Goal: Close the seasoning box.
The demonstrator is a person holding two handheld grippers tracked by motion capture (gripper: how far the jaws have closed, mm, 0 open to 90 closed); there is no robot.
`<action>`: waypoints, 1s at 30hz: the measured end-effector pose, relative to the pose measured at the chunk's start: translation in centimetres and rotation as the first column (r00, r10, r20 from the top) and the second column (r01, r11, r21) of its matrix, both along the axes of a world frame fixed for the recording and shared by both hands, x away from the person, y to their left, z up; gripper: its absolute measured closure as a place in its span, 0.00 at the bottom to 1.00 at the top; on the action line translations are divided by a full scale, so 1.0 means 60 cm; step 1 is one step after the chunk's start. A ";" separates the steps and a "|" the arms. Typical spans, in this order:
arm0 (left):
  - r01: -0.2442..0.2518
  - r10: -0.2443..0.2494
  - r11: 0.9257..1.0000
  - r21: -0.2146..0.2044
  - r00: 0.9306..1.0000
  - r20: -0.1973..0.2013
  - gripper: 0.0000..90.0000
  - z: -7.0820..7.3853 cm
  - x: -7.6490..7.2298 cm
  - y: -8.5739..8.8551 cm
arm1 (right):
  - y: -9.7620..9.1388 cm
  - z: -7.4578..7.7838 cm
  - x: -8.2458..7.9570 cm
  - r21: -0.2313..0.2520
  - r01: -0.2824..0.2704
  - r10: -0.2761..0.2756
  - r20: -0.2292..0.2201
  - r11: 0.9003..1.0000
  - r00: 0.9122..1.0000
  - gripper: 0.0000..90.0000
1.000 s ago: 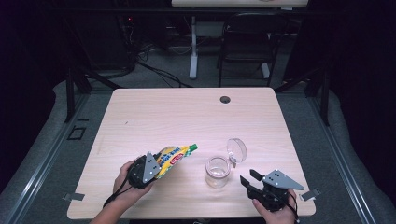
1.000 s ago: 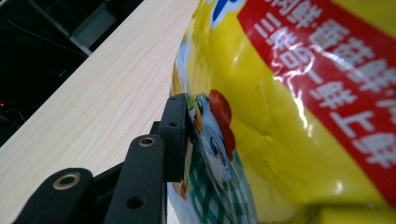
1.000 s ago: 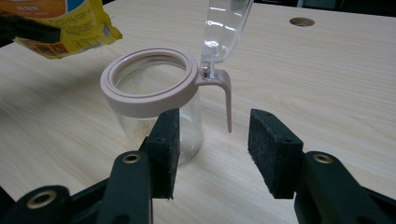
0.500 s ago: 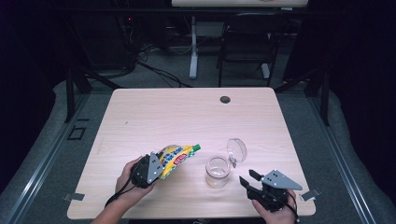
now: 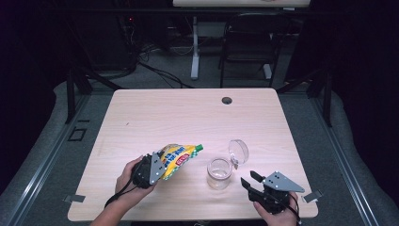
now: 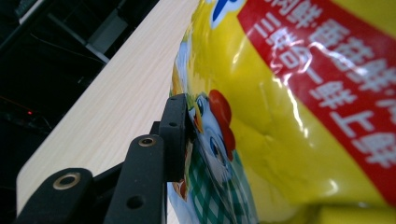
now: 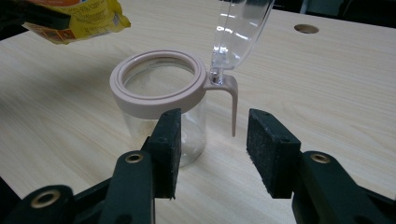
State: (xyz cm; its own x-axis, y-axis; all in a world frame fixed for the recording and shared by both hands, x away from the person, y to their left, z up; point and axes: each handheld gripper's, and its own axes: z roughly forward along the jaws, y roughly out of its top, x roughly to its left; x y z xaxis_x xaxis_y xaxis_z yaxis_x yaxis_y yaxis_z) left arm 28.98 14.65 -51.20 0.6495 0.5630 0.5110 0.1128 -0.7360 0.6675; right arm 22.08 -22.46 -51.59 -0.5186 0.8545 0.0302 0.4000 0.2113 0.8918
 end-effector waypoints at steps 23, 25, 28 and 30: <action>0.019 -0.022 0.998 0.053 0.998 0.056 0.73 0.005 0.006 -0.042 | 0.025 0.017 0.005 -0.014 -0.052 0.052 0.026 0.999 0.998 0.67; 0.020 -0.023 0.999 0.045 0.998 0.058 0.73 0.007 0.006 -0.043 | 0.035 0.026 0.003 -0.030 -0.069 0.070 0.034 0.997 0.997 0.68; 0.021 -0.023 0.999 0.046 0.998 0.060 0.73 0.008 0.005 -0.045 | 0.052 0.045 0.001 -0.059 -0.093 0.095 0.041 0.994 0.995 0.70; 0.019 -0.022 0.999 0.048 0.998 0.060 0.73 0.007 0.005 -0.045 | 0.061 0.056 0.003 -0.064 -0.106 0.109 0.045 0.992 0.993 0.70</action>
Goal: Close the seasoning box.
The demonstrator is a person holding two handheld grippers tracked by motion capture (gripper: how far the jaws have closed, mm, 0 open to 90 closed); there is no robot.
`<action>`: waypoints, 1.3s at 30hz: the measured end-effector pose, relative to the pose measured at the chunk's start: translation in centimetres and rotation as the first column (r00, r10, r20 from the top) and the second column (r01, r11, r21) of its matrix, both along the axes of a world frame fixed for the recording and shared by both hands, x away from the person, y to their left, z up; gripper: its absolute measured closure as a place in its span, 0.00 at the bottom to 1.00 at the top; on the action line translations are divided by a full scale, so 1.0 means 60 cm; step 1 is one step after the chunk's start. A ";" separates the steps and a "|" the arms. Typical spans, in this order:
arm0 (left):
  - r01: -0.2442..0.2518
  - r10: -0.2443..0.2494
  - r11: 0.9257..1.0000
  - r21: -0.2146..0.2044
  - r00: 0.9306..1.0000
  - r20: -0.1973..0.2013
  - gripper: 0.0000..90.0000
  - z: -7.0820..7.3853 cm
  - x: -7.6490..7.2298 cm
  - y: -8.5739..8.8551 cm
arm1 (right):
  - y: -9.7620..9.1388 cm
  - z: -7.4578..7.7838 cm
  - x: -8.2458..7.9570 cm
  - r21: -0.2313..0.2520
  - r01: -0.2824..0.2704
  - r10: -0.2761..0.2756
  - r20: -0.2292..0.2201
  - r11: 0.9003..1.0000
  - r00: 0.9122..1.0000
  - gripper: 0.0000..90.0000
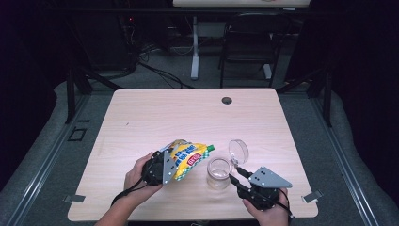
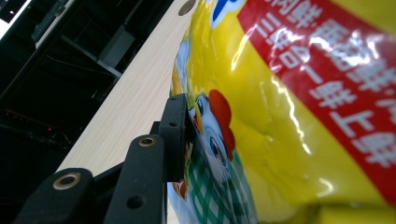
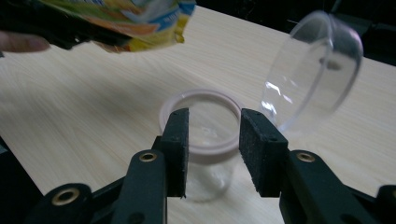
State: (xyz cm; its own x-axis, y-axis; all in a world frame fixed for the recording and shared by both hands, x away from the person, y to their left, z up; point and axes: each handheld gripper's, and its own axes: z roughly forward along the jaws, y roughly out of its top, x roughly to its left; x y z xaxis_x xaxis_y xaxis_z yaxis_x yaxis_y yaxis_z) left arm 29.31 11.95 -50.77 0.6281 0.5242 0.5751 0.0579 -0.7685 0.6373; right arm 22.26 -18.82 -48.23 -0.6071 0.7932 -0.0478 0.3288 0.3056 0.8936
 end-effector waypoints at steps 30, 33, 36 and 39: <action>-0.032 0.029 0.997 0.069 0.999 0.039 0.73 -0.026 -0.001 0.003 | 0.054 -0.008 0.041 0.000 -0.059 0.059 0.003 0.998 0.998 0.72; -0.035 0.032 0.997 0.070 0.999 0.042 0.73 -0.025 -0.002 0.002 | 0.054 -0.010 0.040 0.001 -0.059 0.059 0.003 0.998 0.998 0.72; -0.034 0.031 0.997 0.074 0.999 0.039 0.73 -0.025 -0.003 0.002 | 0.054 -0.011 0.039 0.001 -0.060 0.060 0.005 0.998 0.998 0.72; -0.033 0.029 0.996 0.083 0.998 0.052 0.73 -0.025 -0.005 0.000 | 0.053 -0.010 0.038 0.006 -0.061 0.061 0.009 0.998 0.998 0.73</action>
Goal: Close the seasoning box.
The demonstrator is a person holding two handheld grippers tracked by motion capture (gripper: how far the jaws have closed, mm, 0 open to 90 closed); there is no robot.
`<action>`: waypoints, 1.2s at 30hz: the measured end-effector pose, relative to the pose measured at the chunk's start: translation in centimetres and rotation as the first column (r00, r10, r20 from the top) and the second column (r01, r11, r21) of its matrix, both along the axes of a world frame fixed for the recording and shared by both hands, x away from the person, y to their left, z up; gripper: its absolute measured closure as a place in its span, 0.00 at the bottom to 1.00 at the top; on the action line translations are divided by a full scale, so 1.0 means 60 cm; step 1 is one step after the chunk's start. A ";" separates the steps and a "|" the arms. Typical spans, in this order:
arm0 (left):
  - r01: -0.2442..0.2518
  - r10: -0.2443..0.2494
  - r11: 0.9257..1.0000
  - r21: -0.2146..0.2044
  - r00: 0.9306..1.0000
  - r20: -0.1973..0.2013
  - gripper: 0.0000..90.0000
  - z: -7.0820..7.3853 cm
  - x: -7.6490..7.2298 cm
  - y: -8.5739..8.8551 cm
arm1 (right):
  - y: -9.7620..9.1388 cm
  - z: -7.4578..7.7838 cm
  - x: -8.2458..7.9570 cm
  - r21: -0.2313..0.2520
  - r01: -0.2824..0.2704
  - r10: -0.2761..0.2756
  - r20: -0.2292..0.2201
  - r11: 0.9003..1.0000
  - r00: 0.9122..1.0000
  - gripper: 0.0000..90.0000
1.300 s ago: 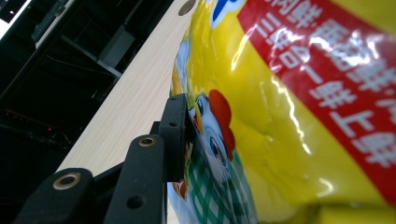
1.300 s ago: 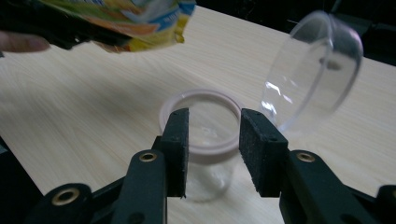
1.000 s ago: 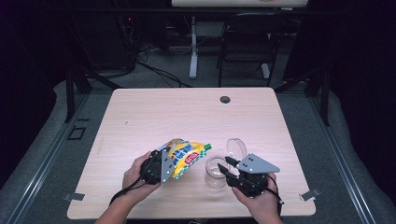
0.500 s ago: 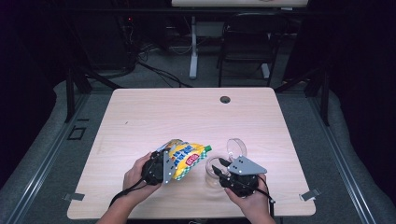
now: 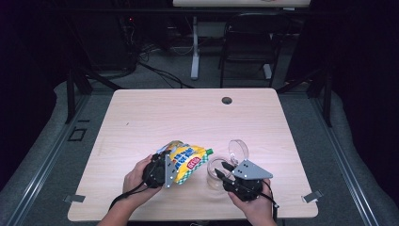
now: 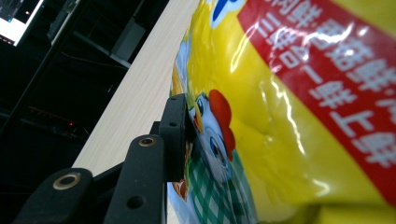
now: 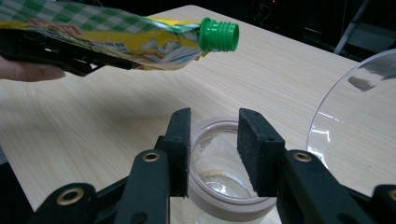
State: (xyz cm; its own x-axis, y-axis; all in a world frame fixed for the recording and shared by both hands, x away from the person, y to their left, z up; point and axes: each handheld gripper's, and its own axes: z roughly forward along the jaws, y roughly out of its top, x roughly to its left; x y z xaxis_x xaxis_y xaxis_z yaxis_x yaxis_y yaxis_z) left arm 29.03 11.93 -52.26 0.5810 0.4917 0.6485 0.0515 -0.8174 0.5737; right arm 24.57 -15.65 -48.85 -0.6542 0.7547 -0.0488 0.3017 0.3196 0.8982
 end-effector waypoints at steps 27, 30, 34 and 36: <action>0.031 -0.034 0.998 0.060 0.999 0.042 0.73 0.013 0.000 -0.030 | 0.005 0.007 -0.009 -0.025 -0.010 0.011 0.049 1.000 0.999 0.74; 0.032 -0.036 0.996 0.079 0.998 0.051 0.73 0.012 -0.001 -0.034 | 0.006 0.008 -0.010 -0.029 -0.012 0.013 0.056 1.000 0.998 0.74; 0.037 -0.044 0.993 0.110 0.997 0.059 0.73 0.008 -0.004 -0.039 | 0.006 0.008 -0.010 -0.033 -0.008 0.010 0.062 0.999 0.998 0.74; 0.043 -0.051 0.992 0.117 0.997 0.065 0.73 0.005 -0.005 -0.041 | 0.006 0.008 -0.010 -0.031 -0.008 0.010 0.064 0.999 0.998 0.74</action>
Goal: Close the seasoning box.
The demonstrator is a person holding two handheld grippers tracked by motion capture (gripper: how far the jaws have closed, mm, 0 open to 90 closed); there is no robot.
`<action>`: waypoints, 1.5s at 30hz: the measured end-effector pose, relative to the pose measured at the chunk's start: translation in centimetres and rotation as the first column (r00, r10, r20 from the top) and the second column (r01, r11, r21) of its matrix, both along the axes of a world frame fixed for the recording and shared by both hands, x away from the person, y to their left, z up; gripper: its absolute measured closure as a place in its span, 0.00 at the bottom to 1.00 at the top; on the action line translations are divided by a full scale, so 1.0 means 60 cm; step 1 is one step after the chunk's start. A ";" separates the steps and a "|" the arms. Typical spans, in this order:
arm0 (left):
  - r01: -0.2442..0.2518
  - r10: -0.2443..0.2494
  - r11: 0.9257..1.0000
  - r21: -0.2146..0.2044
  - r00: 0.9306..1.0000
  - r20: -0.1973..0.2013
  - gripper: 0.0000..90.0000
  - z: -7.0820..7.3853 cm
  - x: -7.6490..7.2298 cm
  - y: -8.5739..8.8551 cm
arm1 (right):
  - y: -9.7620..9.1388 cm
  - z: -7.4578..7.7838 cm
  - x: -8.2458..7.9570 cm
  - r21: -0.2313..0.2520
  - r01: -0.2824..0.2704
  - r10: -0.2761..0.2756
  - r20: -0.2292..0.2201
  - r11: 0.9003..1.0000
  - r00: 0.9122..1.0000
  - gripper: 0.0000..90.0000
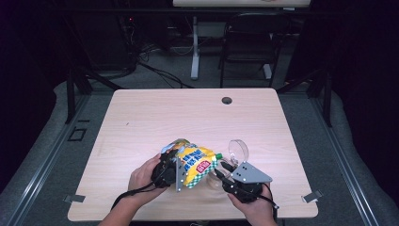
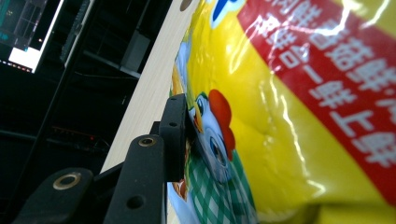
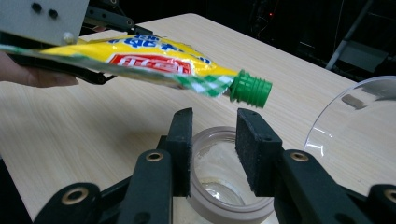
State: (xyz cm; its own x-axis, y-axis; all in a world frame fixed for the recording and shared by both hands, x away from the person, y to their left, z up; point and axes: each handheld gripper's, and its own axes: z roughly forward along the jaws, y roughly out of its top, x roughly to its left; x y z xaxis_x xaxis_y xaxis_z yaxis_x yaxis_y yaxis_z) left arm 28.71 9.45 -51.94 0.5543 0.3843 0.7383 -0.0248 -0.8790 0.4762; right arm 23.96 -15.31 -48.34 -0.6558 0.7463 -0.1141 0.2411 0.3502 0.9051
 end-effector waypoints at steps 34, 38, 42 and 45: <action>0.008 -0.018 0.994 0.111 0.996 0.087 0.73 0.001 -0.004 -0.014 | 0.001 -0.011 0.005 0.015 0.005 -0.005 -0.021 1.000 1.000 0.78; 0.007 -0.018 0.993 0.117 0.995 0.095 0.73 0.000 -0.004 -0.014 | 0.002 -0.012 0.005 0.020 0.005 -0.005 -0.022 1.000 1.000 0.78; 0.004 -0.018 0.991 0.131 0.994 0.105 0.73 0.001 -0.005 -0.015 | 0.002 -0.014 0.005 0.019 0.007 -0.006 -0.024 1.000 1.000 0.78; 0.004 -0.019 0.990 0.142 0.994 0.108 0.73 0.003 -0.005 -0.015 | 0.001 -0.014 0.005 0.019 0.004 -0.004 -0.026 1.000 1.000 0.78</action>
